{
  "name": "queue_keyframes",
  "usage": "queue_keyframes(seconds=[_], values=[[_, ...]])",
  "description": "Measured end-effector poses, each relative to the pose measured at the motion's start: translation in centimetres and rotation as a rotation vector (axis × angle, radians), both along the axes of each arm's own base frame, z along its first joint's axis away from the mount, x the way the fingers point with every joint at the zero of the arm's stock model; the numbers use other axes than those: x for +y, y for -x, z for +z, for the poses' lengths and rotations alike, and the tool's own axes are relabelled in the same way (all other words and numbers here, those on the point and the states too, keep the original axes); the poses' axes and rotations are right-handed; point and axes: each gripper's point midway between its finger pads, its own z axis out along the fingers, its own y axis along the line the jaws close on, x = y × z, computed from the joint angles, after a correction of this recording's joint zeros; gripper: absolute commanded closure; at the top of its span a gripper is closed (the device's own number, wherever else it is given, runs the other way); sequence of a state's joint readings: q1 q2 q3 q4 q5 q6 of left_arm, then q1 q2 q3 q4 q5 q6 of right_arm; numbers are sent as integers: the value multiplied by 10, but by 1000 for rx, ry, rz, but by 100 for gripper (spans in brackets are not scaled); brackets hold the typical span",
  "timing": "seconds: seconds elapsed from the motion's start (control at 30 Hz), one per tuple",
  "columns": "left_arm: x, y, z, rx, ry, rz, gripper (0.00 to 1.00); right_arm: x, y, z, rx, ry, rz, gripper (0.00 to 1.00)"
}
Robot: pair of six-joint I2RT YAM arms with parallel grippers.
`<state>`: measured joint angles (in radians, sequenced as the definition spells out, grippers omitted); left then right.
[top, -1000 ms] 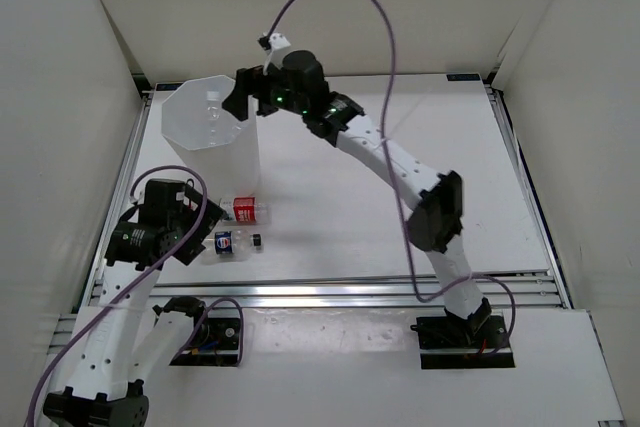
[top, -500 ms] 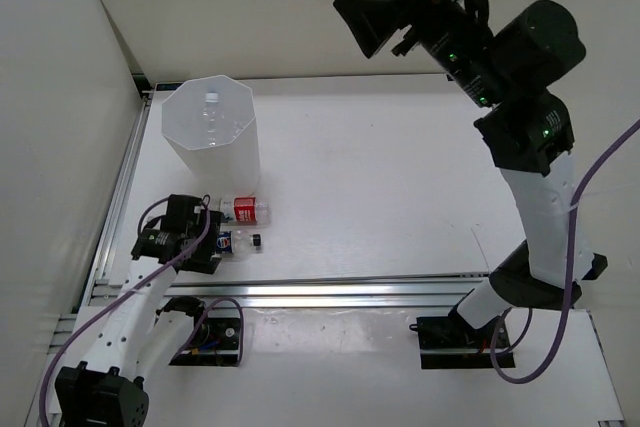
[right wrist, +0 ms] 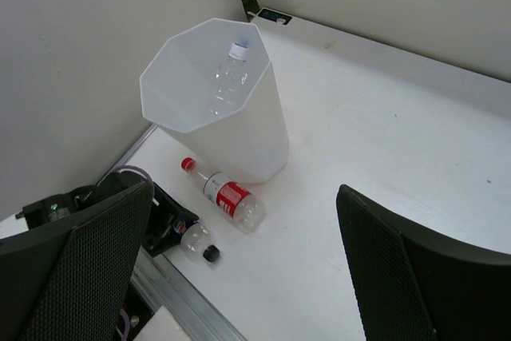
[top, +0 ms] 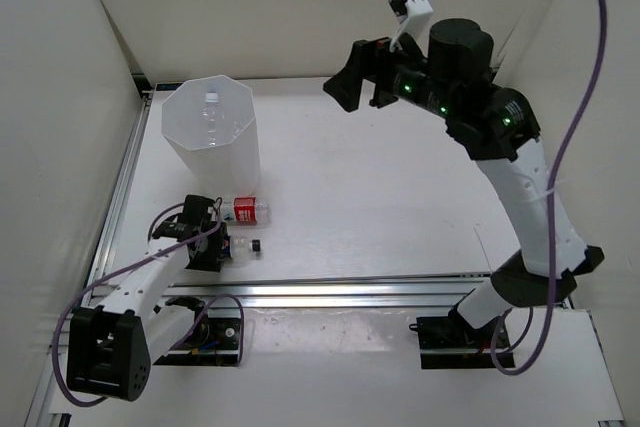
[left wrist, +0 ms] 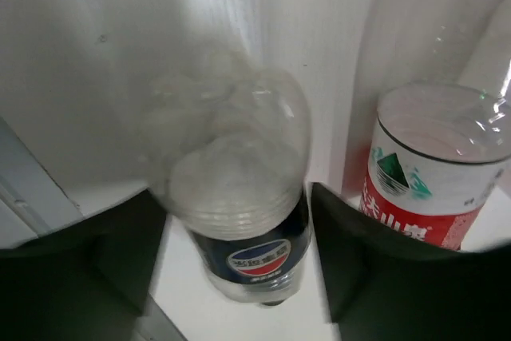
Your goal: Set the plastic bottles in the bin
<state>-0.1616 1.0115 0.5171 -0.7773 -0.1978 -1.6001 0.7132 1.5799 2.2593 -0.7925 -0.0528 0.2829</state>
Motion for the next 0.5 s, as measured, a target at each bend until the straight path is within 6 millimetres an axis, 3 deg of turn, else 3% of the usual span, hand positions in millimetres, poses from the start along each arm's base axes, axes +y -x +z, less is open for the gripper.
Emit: queue_keyframes(seconds=[0.1, 0.13, 0.23, 0.3, 0.37, 0.4, 0.47, 0.5], values=[[-3, 0, -5, -6, 20, 10, 52, -21, 19, 5, -13, 7, -15, 0], [-3, -2, -5, -17, 25, 11, 65, -27, 24, 11, -25, 0, -20, 0], [-4, 2, -1, -34, 35, 8, 68, -40, 37, 26, -63, -21, -28, 0], [-2, 7, 10, -51, 34, 12, 64, -44, 40, 30, -74, -25, -32, 0], [1, 6, 45, -109, 25, 21, 62, -44, 38, 30, -75, -23, -37, 0], [2, -2, 74, -173, 21, 20, 61, -43, 37, 28, -70, -18, -38, 0], [7, -20, 148, -338, -2, 18, 59, -40, 33, 21, -53, -1, -37, 0], [10, -31, 195, -451, -19, 15, 57, -38, 31, 17, -41, 9, -35, 0]])
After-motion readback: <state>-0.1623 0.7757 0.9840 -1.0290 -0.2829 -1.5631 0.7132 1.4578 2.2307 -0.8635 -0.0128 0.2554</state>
